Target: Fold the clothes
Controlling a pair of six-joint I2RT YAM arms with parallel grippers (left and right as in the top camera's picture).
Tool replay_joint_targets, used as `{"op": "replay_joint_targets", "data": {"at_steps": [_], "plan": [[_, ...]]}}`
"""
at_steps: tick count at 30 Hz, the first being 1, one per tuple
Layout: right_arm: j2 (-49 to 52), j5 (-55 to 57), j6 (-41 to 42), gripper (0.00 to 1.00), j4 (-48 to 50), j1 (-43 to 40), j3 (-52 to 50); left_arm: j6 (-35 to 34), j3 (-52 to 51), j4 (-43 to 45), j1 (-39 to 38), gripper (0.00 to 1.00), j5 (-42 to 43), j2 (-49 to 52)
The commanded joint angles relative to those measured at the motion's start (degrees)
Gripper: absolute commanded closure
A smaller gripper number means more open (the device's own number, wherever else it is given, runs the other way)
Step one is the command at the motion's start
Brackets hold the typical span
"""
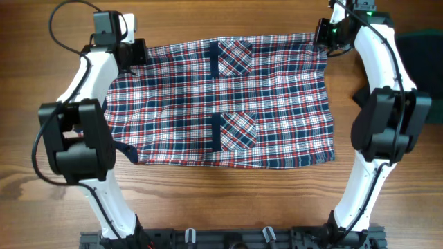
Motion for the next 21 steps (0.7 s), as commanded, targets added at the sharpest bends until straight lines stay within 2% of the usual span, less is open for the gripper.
{"op": "replay_joint_targets", "data": {"at_steps": [1, 9, 15, 21], "plan": [[-1.95, -0.13, 2.56, 0.96, -2.58, -0.09, 0.5, -0.55, 0.35, -3.72, 0.04, 0.96, 0.13, -4.52], [-3.89, 4.37, 5.9, 0.96, -11.04, -0.07, 0.5, -0.57, 0.35, -14.71, 0.04, 0.96, 0.31, -6.08], [-10.29, 5.64, 5.9, 0.96, -16.37, -0.07, 0.5, -0.57, 0.35, -16.17, -0.02, 0.96, 0.35, -6.4], [-11.69, 5.62, 6.12, 0.96, -23.19, -0.02, 0.48, -0.59, 0.35, -21.7, -0.07, 0.96, 3.32, -10.34]]}}
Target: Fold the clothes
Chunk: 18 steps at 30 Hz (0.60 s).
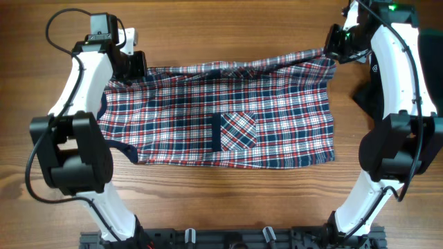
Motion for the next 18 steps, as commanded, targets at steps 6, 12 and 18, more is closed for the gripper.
{"op": "replay_joint_targets", "data": {"at_steps": [6, 12, 18], "plan": [[-0.81, 1.86, 0.92, 0.95, -5.84, -0.02, 0.48, -0.39, 0.35, -9.09, -0.07, 0.96, 1.88, -7.28], [-0.81, 2.29, 0.76, 0.96, -11.43, -0.02, 0.48, -1.75, 0.35, -15.43, -0.07, 0.96, 1.73, -7.61], [-1.4, 2.51, 0.79, 0.96, -16.83, -0.02, 0.48, -2.14, 0.35, -20.85, -0.07, 0.96, 1.42, -7.78]]}}
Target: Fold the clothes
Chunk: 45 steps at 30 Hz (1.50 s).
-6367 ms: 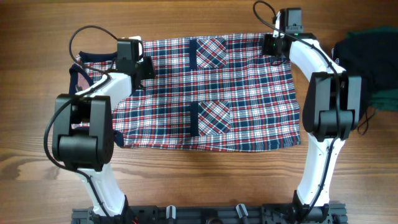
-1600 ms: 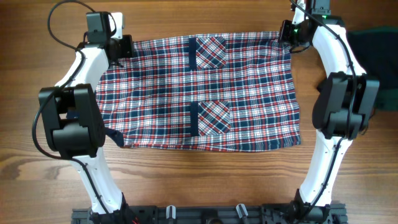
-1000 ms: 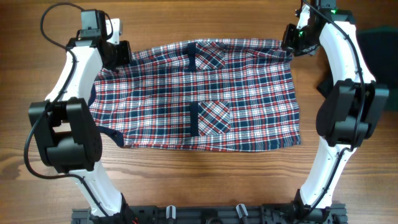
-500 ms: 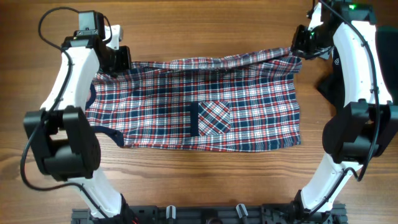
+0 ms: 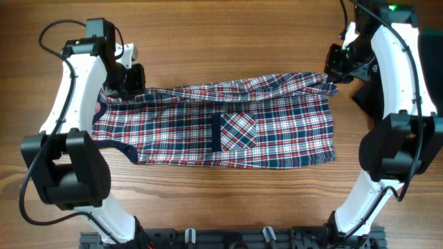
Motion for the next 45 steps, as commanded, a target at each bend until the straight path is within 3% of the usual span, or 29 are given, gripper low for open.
{"op": "replay_joint_targets", "data": {"at_steps": [1, 11, 16, 22, 35, 36, 38, 40, 41, 43, 45], "plan": [[-1.84, 1.46, 0.57, 0.95, -1.68, -0.02, 0.48, -0.83, 0.35, -3.69, -0.07, 0.96, 0.28, -1.92], [-9.66, 5.07, 1.57, 0.96, -5.53, 0.09, -4.46, -3.63, 0.33, -10.32, -0.07, 0.96, -3.19, -4.2], [-14.38, 3.28, 2.14, 0.96, 4.31, 0.09, -20.11, -4.52, 0.33, -11.34, -0.07, 0.96, -3.19, -4.17], [-14.49, 2.43, 2.62, 0.96, 11.8, 0.09, -29.57, -6.51, -0.39, -12.26, -0.07, 0.93, -3.17, -4.15], [-18.6, 5.03, 3.74, 0.96, 6.36, 0.07, -29.88, -8.13, -2.38, -19.65, -0.07, 0.96, -3.17, -4.15], [-18.64, 5.11, 3.78, 0.96, 5.33, 0.07, -29.88, -8.11, -2.38, -20.39, -0.07, 0.89, -3.17, -4.15], [-18.62, 5.09, 3.65, 0.94, 4.5, 0.09, -29.88, -8.11, -2.38, -21.22, -0.07, 0.87, -3.19, -4.15], [-18.62, 5.09, 3.65, 0.84, 4.15, 0.09, -29.88, -8.11, -2.38, -21.7, -0.07, 0.79, -3.19, -4.15], [-18.62, 5.14, 3.65, 0.75, 3.91, 0.09, -29.92, -8.11, -2.38, -22.08, -0.07, 0.64, -3.19, -4.15], [-18.62, 7.5, 3.87, 0.53, 3.34, 0.09, -29.92, -8.11, -2.38, -22.23, -0.07, 0.62, -3.21, -4.15], [-18.64, 7.89, 4.96, 0.41, 3.13, 0.09, -29.92, -8.11, -2.38, -22.03, -0.07, 0.64, -3.21, -4.15]]}}
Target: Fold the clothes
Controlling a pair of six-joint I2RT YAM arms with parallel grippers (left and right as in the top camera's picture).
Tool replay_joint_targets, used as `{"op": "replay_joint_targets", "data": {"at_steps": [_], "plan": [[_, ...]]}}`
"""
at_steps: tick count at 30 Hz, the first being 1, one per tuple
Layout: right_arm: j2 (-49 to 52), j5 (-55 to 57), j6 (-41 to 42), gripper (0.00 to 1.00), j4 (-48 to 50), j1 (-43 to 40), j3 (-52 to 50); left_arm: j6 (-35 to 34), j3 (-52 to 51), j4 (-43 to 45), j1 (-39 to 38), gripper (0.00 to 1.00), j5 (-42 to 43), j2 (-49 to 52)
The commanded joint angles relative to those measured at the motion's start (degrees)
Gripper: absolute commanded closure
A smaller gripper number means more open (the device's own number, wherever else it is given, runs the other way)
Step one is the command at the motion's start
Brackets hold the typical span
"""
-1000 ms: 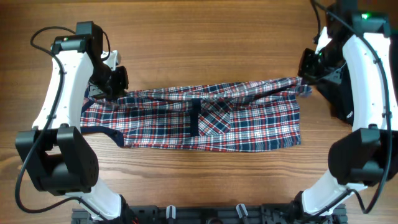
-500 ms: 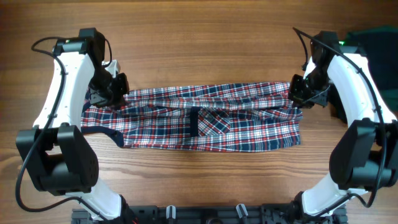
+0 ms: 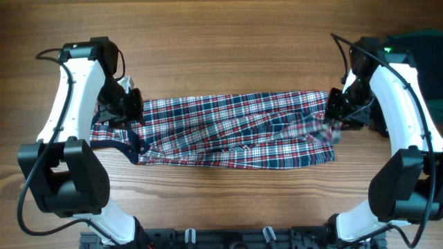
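A red, white and navy plaid garment [image 3: 232,131] lies across the middle of the wooden table, its far half doubled over toward the near edge in a loose band. My left gripper [image 3: 129,112] is shut on the garment's folded left corner. At the other end my right gripper [image 3: 333,111] is shut on the folded right corner. Both grippers hold the cloth a little above the lower layer. A navy strap of the garment [image 3: 119,146] trails at the lower left.
Dark green and black cloth [image 3: 415,41] lies at the table's far right edge behind my right arm. The arm bases and a black rail [image 3: 228,238] run along the near edge.
Both grippers have come nearer with the garment's far edge. The folded band now covers the lower pocket and reaches close to the near hem.
The garment lay spread flat with both pockets showing, my grippers at its two far corners. Then the far edge was lifted and over the upper pocket, then at mid-garment. Now it lies doubled over near the front hem.
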Motion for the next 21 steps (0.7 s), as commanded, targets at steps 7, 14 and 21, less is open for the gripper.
{"op": "replay_joint_targets", "data": {"at_steps": [7, 14, 21], "plan": [[-4.74, 7.85, 7.34, 0.39, 1.01, 0.09, 0.76, -0.17, -0.42, 2.89, -0.07, 0.67, -0.13, -1.27], [-7.54, -17.57, -9.25, 0.29, 3.93, 1.68, 0.39, 0.5, -0.55, 3.39, -3.1, 0.73, 4.96, -1.27], [-7.26, -15.13, -4.22, 0.77, 13.99, 8.63, -5.2, -5.05, -8.04, 10.16, -14.51, 0.96, 5.29, -1.25]]}}
